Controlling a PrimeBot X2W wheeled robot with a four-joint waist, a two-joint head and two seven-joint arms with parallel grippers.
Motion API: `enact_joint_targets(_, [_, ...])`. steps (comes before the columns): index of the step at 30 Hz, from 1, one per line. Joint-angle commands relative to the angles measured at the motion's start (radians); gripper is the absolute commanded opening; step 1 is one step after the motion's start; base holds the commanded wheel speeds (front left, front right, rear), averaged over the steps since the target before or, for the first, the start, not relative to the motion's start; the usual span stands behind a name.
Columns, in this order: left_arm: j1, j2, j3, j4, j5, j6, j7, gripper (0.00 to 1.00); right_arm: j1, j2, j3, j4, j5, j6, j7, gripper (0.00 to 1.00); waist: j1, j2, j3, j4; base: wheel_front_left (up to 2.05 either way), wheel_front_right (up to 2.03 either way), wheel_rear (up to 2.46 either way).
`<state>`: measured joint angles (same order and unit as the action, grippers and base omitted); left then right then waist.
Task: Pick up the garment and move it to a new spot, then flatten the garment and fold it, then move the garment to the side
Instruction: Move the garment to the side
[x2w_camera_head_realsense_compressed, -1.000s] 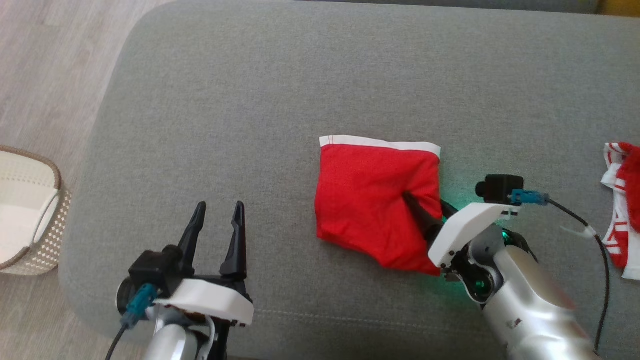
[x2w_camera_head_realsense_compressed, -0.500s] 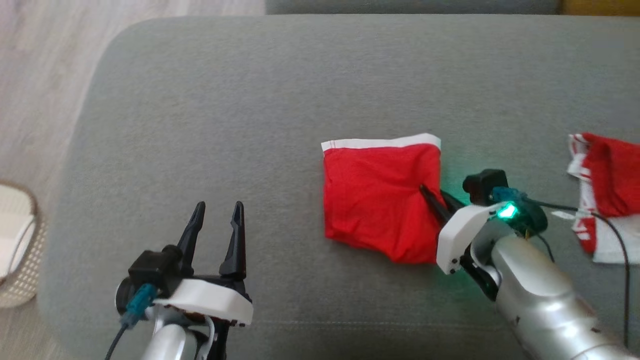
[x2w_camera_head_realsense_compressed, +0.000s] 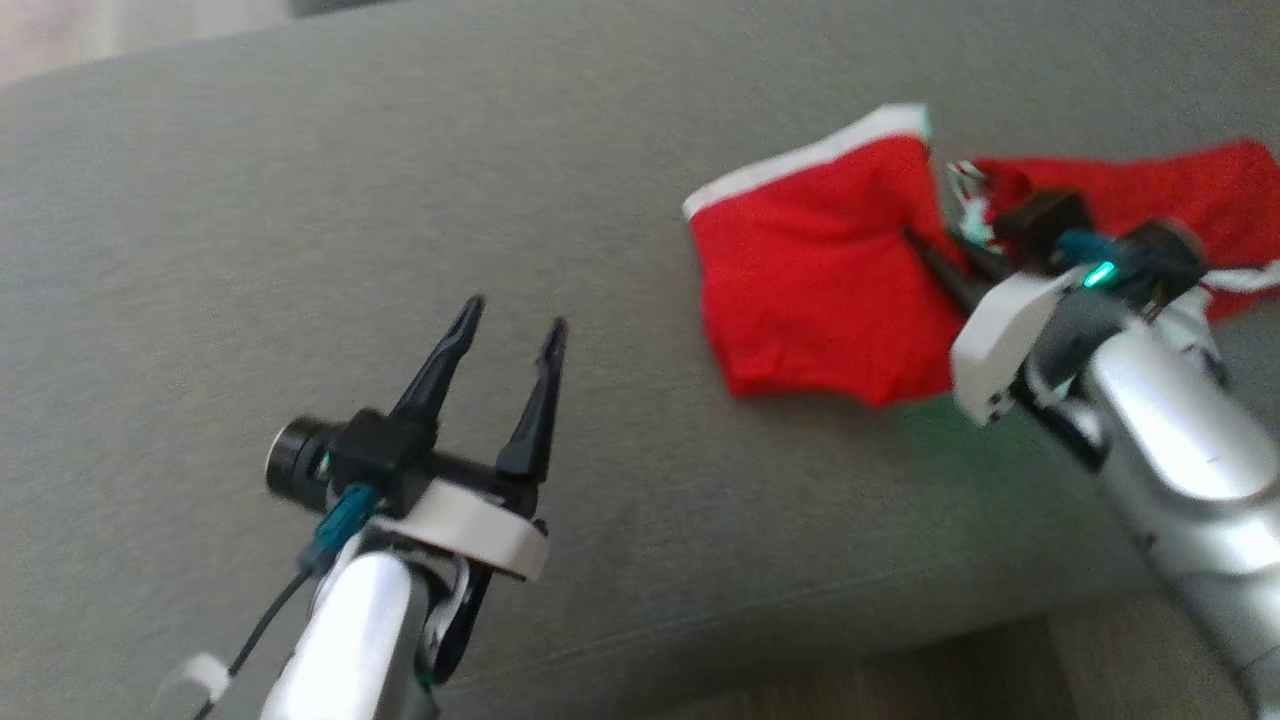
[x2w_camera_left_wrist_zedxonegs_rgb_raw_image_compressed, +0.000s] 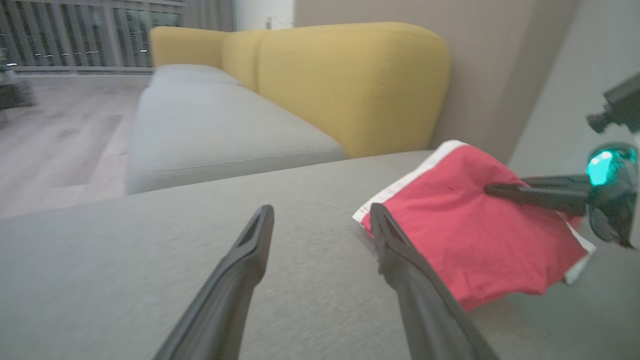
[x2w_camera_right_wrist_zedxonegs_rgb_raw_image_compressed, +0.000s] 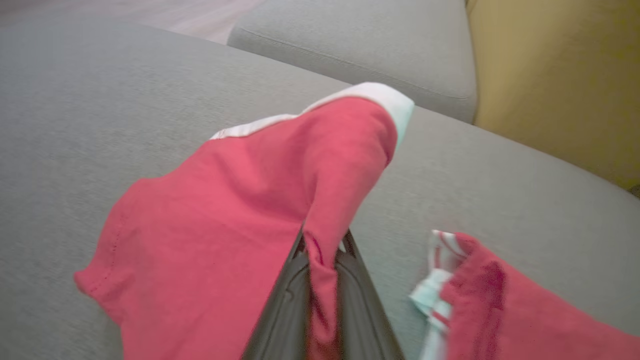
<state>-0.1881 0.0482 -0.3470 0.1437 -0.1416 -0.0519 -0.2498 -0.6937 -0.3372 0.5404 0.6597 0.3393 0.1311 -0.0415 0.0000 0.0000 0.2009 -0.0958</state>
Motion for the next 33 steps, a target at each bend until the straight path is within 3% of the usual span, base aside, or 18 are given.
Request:
enact_joint_targets(1, [-0.045, 0.004, 0.023, -0.025, 0.015, -0.007, -0.012, 1.0, -0.03, -0.018, 0.006, -0.046, 0.012, 0.0, 0.008, 0.0, 0.0, 0.0, 0.074, -0.088, 0.0, 0.0, 0.0])
enact_joint_targets(7, [-0.141, 0.031, -0.01, -0.007, 0.071, -0.051, -0.012, 1.0, -0.062, -0.132, -0.03, -0.187, 0.061, 0.0, 0.092, 0.0, 0.0, 0.0, 0.176, -0.211, 0.0, 0.0, 0.0])
enact_joint_targets(13, [-0.242, 0.076, -0.042, 0.008, 0.089, -0.07, -0.012, 1.0, -0.114, -0.209, -0.107, -0.192, 0.072, 0.0, 0.104, 0.0, 0.0, 0.0, 0.297, -0.289, 0.0, 0.0, 0.0])
enact_joint_targets(21, [-0.291, 0.115, -0.054, 0.015, 0.086, -0.075, -0.012, 1.0, -0.157, -0.225, -0.204, -0.122, -0.032, 0.0, 0.058, 0.0, 0.0, 0.0, 0.38, -0.307, 0.0, 0.0, 0.0])
enact_joint_targets(26, [-0.294, 0.121, -0.043, 0.015, 0.078, -0.075, -0.012, 1.0, -0.137, -0.171, -0.281, -0.105, -0.083, 0.0, 0.049, 0.0, 0.0, 0.0, 0.396, -0.294, 0.0, 0.0, 0.0])
enact_joint_targets(27, [-0.294, 0.12, -0.041, 0.014, 0.076, -0.074, -0.012, 1.0, -0.133, -0.164, -0.294, -0.103, -0.096, 0.0, 0.048, 0.22, 0.0, 0.0, 0.397, -0.29, 0.0, 0.0, 0.0])
enact_joint_targets(28, [-0.294, 0.119, -0.039, 0.013, 0.075, -0.074, -0.012, 1.0, -0.131, -0.155, -0.31, -0.101, -0.107, 0.0, 0.044, 0.92, 0.0, 0.0, 0.397, -0.286, 0.0, 0.0, 0.0])
enact_joint_targets(29, [-0.294, 0.116, -0.037, 0.013, 0.074, -0.074, -0.012, 1.0, -0.129, -0.145, -0.325, -0.098, -0.115, 0.0, 0.044, 1.0, 0.0, 0.0, 0.395, -0.281, 0.0, 0.0, 0.0])
enact_joint_targets(33, [-0.289, 0.104, -0.033, 0.014, 0.07, -0.073, -0.012, 1.0, -0.12, -0.127, -0.364, -0.091, -0.151, 0.0, 0.049, 1.0, 0.0, 0.0, 0.376, -0.262, 0.0, 0.0, 0.0])
